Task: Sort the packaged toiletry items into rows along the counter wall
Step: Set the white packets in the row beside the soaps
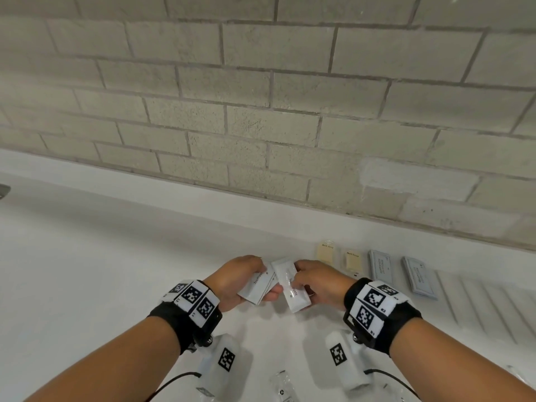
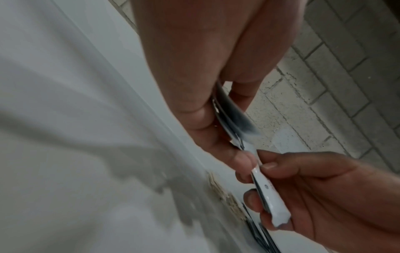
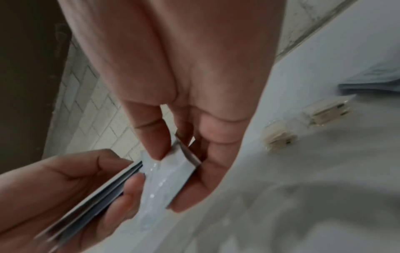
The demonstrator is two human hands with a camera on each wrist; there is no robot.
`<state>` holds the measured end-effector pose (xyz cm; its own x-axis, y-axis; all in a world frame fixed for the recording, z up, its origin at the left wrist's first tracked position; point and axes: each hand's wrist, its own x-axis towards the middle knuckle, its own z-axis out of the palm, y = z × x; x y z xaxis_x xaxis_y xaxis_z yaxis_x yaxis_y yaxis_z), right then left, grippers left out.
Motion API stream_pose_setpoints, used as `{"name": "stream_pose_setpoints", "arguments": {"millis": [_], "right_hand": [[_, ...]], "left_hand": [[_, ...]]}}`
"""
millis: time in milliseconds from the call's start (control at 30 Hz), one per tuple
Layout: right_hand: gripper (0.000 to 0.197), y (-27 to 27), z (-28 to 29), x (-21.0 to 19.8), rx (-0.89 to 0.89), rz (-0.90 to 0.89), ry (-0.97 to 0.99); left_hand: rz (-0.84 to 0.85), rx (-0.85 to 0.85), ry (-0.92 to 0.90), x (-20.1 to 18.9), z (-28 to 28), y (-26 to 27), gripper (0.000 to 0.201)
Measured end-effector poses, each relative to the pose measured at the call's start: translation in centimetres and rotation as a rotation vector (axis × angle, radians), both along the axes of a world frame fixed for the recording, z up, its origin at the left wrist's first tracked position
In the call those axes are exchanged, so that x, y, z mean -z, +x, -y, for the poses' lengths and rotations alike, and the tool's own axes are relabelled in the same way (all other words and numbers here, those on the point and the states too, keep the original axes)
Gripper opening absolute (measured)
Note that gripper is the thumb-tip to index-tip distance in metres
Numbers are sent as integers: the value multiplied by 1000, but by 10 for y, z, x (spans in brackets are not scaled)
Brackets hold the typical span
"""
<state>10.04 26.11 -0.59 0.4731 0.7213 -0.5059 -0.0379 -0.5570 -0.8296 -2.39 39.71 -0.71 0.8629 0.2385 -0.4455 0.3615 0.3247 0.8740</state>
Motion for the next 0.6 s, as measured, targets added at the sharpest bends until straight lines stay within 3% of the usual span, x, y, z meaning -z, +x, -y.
{"name": "stream_pose_setpoints", "arguments": {"millis": [167, 300, 600], "right_hand": [[38, -4, 5, -12, -41, 80, 36], [21, -16, 8, -21, -57, 176, 16], [19, -38, 17, -34, -139, 319, 26]], "left_hand": [[7, 12, 26, -6, 9, 0, 20], [-5, -2, 49, -15, 18, -2, 24], [-1, 36, 126, -23, 29, -19, 25]]}}
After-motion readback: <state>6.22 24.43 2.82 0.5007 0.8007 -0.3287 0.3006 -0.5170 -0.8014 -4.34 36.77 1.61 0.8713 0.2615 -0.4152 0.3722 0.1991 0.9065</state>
